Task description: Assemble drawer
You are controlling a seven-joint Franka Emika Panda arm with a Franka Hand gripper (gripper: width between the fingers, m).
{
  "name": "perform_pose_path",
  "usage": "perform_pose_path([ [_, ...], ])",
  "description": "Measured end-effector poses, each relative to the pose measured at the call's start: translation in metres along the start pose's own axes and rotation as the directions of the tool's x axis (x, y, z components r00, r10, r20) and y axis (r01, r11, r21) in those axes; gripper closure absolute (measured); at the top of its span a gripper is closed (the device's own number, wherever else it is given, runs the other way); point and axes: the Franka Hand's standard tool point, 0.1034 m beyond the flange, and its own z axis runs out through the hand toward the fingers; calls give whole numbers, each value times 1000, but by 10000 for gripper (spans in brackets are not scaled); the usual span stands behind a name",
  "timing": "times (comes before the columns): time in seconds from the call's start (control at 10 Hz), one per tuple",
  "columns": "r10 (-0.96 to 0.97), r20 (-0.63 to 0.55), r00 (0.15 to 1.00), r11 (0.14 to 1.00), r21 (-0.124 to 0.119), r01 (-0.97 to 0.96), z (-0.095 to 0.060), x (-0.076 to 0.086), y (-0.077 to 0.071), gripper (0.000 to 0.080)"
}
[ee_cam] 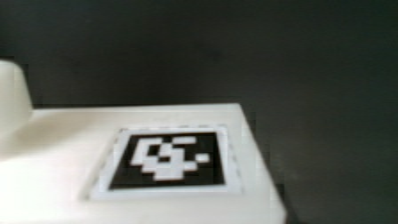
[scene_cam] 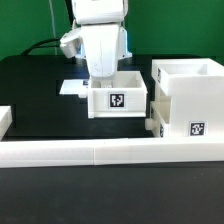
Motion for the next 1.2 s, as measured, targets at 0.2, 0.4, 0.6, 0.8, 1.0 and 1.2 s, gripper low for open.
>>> perform_pose_path([
  [0.2, 2, 0, 1000, 1000, 4, -2, 1, 1, 0, 758],
  [0.4, -10, -3, 1000, 1000, 6, 10, 3, 10, 0, 758],
  [0.6, -25, -6, 1000, 1000, 10, 25, 6, 19, 2, 758],
  [0.8, -30, -6, 1000, 999, 11, 30, 7, 22, 2, 758],
  [1.0, -30, -6, 1000, 999, 11, 30, 7, 23, 1, 758],
  [1.2, -28, -6, 1000, 999, 14, 28, 7, 23, 2, 758],
])
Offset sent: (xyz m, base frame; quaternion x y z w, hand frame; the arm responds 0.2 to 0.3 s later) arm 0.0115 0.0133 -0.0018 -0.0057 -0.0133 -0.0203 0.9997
